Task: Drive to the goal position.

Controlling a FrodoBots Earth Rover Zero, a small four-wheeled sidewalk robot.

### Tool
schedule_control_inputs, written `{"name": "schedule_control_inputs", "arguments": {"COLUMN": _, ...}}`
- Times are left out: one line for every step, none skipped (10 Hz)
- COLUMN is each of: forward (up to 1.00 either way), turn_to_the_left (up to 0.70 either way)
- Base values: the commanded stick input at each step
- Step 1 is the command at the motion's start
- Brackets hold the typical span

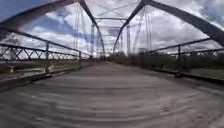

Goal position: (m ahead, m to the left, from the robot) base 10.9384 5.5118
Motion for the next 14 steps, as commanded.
{"name": "schedule_control_inputs", "arguments": {"forward": 1.0, "turn_to_the_left": 0.0}}
{"name": "schedule_control_inputs", "arguments": {"forward": 1.0, "turn_to_the_left": 0.0}}
{"name": "schedule_control_inputs", "arguments": {"forward": 1.0, "turn_to_the_left": 0.0}}
{"name": "schedule_control_inputs", "arguments": {"forward": 1.0, "turn_to_the_left": 0.0}}
{"name": "schedule_control_inputs", "arguments": {"forward": 1.0, "turn_to_the_left": 0.0}}
{"name": "schedule_control_inputs", "arguments": {"forward": 1.0, "turn_to_the_left": 0.0}}
{"name": "schedule_control_inputs", "arguments": {"forward": 1.0, "turn_to_the_left": 0.0}}
{"name": "schedule_control_inputs", "arguments": {"forward": 1.0, "turn_to_the_left": 0.0}}
{"name": "schedule_control_inputs", "arguments": {"forward": 1.0, "turn_to_the_left": 0.0}}
{"name": "schedule_control_inputs", "arguments": {"forward": 1.0, "turn_to_the_left": 0.0}}
{"name": "schedule_control_inputs", "arguments": {"forward": 1.0, "turn_to_the_left": 0.0}}
{"name": "schedule_control_inputs", "arguments": {"forward": 1.0, "turn_to_the_left": 0.0}}
{"name": "schedule_control_inputs", "arguments": {"forward": 1.0, "turn_to_the_left": 0.0}}
{"name": "schedule_control_inputs", "arguments": {"forward": 1.0, "turn_to_the_left": 0.0}}
